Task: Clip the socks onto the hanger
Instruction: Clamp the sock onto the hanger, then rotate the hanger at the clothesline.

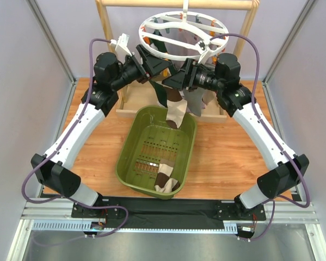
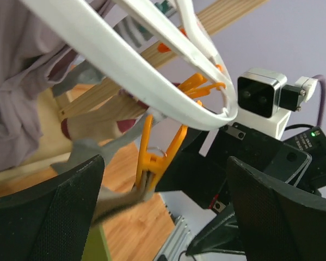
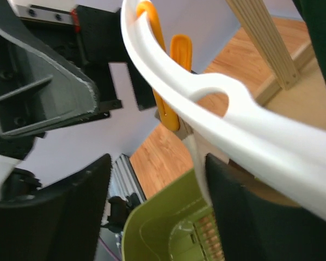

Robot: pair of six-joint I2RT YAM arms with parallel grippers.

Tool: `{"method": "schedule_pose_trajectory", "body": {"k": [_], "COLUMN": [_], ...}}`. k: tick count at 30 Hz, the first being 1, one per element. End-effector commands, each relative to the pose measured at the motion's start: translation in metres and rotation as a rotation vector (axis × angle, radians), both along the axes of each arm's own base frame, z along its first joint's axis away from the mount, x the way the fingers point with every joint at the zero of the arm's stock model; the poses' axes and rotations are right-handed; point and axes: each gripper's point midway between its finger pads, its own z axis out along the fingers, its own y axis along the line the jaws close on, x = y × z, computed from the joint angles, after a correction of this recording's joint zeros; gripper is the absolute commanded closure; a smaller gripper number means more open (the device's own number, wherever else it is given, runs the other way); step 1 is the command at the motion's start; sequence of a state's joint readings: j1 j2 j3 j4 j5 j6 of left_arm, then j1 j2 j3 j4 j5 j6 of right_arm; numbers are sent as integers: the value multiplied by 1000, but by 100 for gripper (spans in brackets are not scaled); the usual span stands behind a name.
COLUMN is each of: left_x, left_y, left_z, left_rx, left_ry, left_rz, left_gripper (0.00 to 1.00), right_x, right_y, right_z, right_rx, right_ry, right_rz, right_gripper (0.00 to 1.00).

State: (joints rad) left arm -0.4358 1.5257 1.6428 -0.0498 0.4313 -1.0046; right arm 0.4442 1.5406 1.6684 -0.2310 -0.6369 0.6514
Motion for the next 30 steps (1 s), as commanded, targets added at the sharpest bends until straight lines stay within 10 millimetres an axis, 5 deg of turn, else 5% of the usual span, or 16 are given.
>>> {"method": "schedule_pose_trajectory", "body": {"k": [1,3,4,10,13,17,18,19,21,25,30], "left_x": [-18,-23,-26,-46,-59,-76,-83,-85,-95,-108,-118], "left_y": [29,43,49,96,110,118,119,119,117,115,115], "left_z": [2,-3,-15,-30,-33,-41,-47,-45,-48,-61,-94], "left_rx": [108,169,213,361,376,353,345,320,303,303,328], "left_ry": [-29,-54,-22,-45,-47,-48,-48,-54,-58,-38,4], "left_rz": [93,148,169,325,369,374,369,367,341,296,267], "left_gripper": [1,0,1,1,2,7,8,8,9,11,12], "right_x": [-6,-15,-27,-55,-53,-13,-3,7,24,72,117], "right_y": [-18,-30,-39,-89,-134,-209,-223,-230,-246,-255,-232], "right_z": [-23,-22,-25,-16,-6,-10,-29,-18,-33,-43,-47], "right_rx": [-138,-188,-230,-340,-398,-465,-495,-451,-438,-408,-406], "right_ry": [7,-21,-37,-118,-141,-148,-121,-176,-164,-165,-272], "right_rz": [-45,-72,-78,-238,-430,-816,-875,-931,-988,-1022,-916], "right_gripper": [24,17,0,0,0,0,0,1,6,22,36]}}
